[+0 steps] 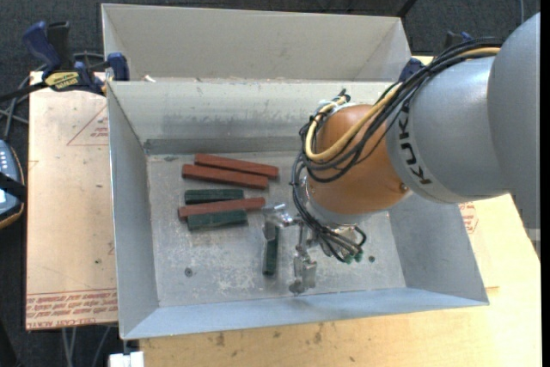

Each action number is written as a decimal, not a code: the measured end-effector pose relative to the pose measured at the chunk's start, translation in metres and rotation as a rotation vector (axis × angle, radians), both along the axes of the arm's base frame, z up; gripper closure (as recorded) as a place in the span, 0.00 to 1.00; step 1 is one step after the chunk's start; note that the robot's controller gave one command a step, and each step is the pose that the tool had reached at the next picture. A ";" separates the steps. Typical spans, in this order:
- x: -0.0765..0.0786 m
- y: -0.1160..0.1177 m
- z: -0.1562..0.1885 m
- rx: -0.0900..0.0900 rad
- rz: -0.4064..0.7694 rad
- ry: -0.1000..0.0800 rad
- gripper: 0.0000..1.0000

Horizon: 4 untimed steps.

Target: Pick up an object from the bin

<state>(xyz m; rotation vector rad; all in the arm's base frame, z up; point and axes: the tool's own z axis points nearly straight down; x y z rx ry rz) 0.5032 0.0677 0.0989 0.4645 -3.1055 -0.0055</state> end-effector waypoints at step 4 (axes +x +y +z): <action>0.024 0.013 -0.028 -0.002 0.334 -0.003 1.00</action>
Offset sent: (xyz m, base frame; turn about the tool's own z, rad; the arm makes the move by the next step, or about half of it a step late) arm 0.0165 0.0269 -0.0289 -0.2261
